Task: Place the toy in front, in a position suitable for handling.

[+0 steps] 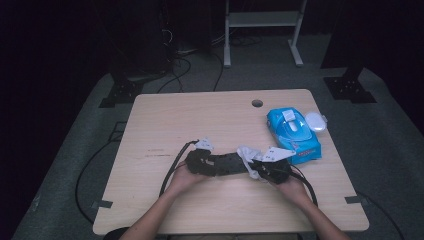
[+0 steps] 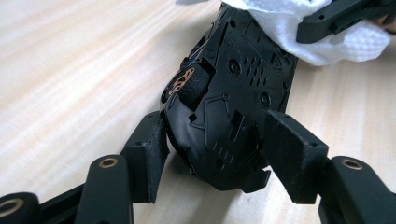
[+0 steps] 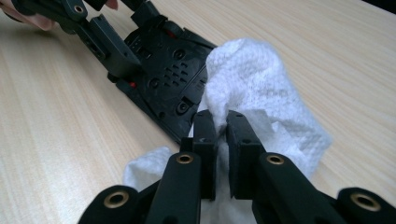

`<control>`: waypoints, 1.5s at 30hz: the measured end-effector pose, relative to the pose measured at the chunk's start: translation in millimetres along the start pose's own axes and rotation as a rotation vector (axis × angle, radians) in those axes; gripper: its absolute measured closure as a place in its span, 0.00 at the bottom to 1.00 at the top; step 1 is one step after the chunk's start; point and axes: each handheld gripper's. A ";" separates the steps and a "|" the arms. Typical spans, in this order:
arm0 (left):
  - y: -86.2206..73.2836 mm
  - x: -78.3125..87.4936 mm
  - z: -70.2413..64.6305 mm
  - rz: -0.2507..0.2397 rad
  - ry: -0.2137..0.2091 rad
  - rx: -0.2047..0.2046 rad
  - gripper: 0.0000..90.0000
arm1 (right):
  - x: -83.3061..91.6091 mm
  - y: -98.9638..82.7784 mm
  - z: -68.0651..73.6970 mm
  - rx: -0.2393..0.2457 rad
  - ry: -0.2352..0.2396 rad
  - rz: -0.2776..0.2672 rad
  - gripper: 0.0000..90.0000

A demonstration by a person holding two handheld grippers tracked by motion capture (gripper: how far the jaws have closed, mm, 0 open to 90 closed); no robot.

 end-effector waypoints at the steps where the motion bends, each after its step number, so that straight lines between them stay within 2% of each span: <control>1: 0.5 0.5 -2.7 0.003 0.028 -0.030 0.45 | 0.2 -0.8 0.5 0.001 -0.002 -0.003 0.92; 4: 0.9 0.0 -10.8 -0.006 0.097 -0.096 0.45 | 1.0 -2.4 0.0 -0.004 -0.001 -0.002 0.92; 7: 1.6 -0.5 -16.6 -0.011 0.139 -0.139 0.45 | 2.0 -4.9 -2.1 -0.019 0.006 -0.007 0.92; 8: 1.2 0.3 -18.2 -0.030 0.140 -0.143 0.47 | 2.2 -5.3 -2.5 -0.016 0.004 -0.004 0.92; 11: 1.2 2.8 -21.6 -0.039 0.143 -0.180 0.58 | -1.6 -9.0 -2.7 -0.016 -0.004 0.038 0.92; 14: 1.2 -0.2 -25.7 -0.026 0.168 -0.211 0.56 | -3.9 -10.0 -2.2 -0.020 -0.003 0.053 0.92; 16: 0.8 1.2 -25.3 -0.041 0.155 -0.212 0.58 | -4.4 -10.0 -2.5 -0.020 -0.006 0.056 0.92; 18: -0.1 2.2 -25.4 -0.059 0.148 -0.229 0.64 | -5.3 -11.1 -4.0 -0.028 -0.006 0.068 0.92; 22: 0.8 -1.0 -30.5 -0.059 0.128 -0.268 0.67 | -8.8 -14.5 -6.7 -0.046 0.006 0.094 0.92; 25: 3.1 -3.5 -32.4 -0.057 0.122 -0.266 0.63 | -7.8 -14.7 -5.4 -0.047 0.020 0.099 0.92; 29: 6.5 -5.3 -30.8 -0.061 0.117 -0.239 0.56 | 4.1 -12.2 -2.4 -0.042 0.038 0.065 0.92; 33: 6.9 -7.8 -28.4 -0.056 0.083 -0.229 0.66 | 21.7 -7.1 0.7 -0.060 0.053 -0.004 0.92; 35: 7.3 -8.6 -27.8 -0.046 0.081 -0.244 0.72 | 27.1 -0.7 3.1 -0.062 0.059 -0.031 0.92; 36: 7.1 -8.8 -28.0 -0.052 0.070 -0.237 0.74 | 28.6 4.7 5.2 -0.062 0.066 -0.045 0.92; 41: 6.8 -8.7 -29.2 -0.053 0.079 -0.240 0.75 | 20.2 32.5 18.5 -0.042 0.108 -0.090 0.92; 45: 5.1 -7.2 -27.8 -0.054 0.078 -0.239 0.75 | 0.6 53.6 27.0 -0.038 0.139 -0.065 0.92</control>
Point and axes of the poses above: each handheld gripper's, and its own axes: x roughly backward along the jaws, y roughly out of its top, z roughly to its left, and after that the axes turned 11 degrees about z, right-handed
